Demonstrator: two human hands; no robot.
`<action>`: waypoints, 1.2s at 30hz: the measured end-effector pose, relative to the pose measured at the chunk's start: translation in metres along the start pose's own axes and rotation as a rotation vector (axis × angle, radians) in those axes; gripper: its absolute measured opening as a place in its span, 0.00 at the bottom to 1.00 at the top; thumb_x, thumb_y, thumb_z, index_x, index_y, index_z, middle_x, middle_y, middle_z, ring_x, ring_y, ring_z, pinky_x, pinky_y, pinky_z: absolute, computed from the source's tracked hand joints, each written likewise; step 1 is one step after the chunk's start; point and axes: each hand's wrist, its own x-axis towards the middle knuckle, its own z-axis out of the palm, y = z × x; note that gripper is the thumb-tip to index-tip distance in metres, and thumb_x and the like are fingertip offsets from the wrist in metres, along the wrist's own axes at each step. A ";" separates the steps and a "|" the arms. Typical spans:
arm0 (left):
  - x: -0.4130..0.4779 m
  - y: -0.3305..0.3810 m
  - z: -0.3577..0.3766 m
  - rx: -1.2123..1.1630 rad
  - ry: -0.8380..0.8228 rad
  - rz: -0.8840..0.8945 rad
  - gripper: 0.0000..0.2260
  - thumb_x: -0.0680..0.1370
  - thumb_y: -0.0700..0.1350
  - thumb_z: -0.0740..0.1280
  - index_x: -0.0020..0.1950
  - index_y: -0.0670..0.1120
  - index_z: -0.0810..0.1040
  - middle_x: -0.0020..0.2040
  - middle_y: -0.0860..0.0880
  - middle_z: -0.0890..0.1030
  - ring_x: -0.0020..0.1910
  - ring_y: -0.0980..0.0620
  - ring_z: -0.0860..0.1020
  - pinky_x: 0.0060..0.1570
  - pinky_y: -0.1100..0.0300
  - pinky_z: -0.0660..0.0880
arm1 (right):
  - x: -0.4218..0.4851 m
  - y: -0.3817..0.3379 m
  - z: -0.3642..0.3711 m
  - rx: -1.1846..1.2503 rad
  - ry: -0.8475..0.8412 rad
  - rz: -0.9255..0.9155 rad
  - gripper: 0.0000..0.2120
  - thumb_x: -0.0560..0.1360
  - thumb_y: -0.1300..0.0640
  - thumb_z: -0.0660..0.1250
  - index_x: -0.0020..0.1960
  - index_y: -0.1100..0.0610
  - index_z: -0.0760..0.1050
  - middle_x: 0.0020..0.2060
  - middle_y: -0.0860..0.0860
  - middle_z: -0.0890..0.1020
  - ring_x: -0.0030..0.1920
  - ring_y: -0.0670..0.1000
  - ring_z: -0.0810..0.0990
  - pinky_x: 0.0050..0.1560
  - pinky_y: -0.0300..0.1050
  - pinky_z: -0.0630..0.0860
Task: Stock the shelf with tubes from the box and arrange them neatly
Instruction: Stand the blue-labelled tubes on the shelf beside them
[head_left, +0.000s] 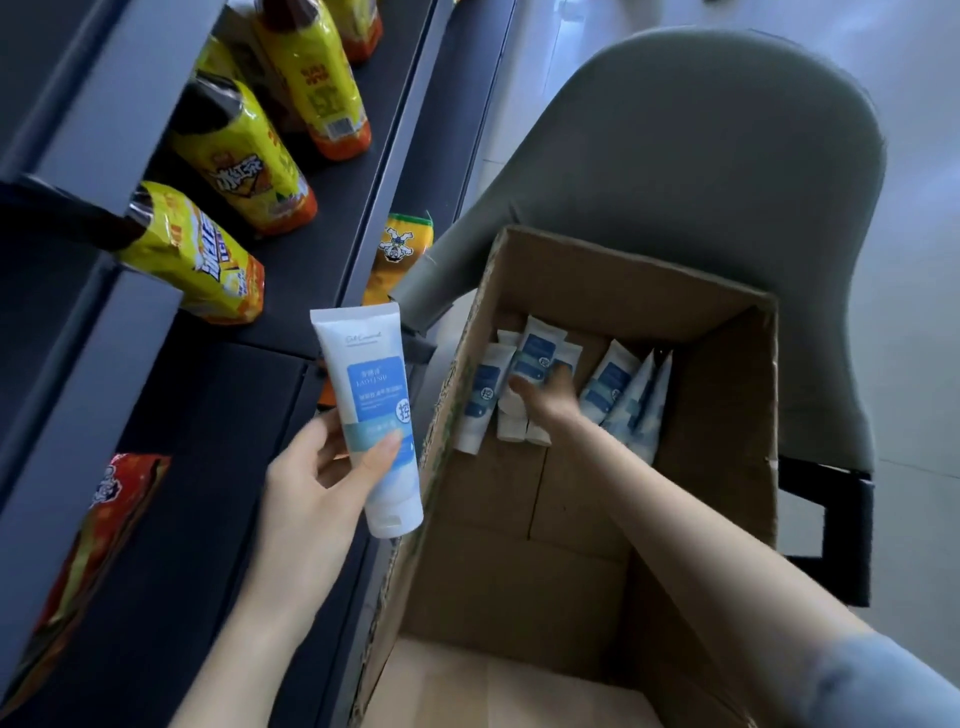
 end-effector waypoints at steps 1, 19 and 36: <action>0.001 0.001 -0.001 -0.003 0.003 -0.002 0.09 0.69 0.47 0.70 0.49 0.53 0.79 0.45 0.57 0.84 0.43 0.59 0.82 0.41 0.67 0.79 | 0.008 -0.002 0.004 -0.001 0.017 0.057 0.29 0.75 0.53 0.68 0.70 0.61 0.60 0.64 0.58 0.72 0.62 0.59 0.74 0.54 0.51 0.75; -0.045 0.001 -0.031 -0.016 0.179 0.026 0.11 0.69 0.46 0.71 0.50 0.51 0.80 0.46 0.57 0.85 0.44 0.61 0.82 0.41 0.69 0.78 | -0.015 0.012 -0.027 0.069 -0.239 0.090 0.26 0.74 0.63 0.69 0.70 0.61 0.64 0.55 0.59 0.77 0.50 0.57 0.79 0.45 0.50 0.78; -0.245 0.030 -0.100 -0.094 0.381 0.136 0.13 0.65 0.52 0.72 0.48 0.54 0.82 0.47 0.55 0.85 0.46 0.57 0.83 0.50 0.53 0.76 | -0.253 -0.037 -0.070 0.147 -0.657 -0.407 0.26 0.70 0.57 0.73 0.64 0.54 0.67 0.48 0.51 0.84 0.41 0.49 0.84 0.33 0.38 0.78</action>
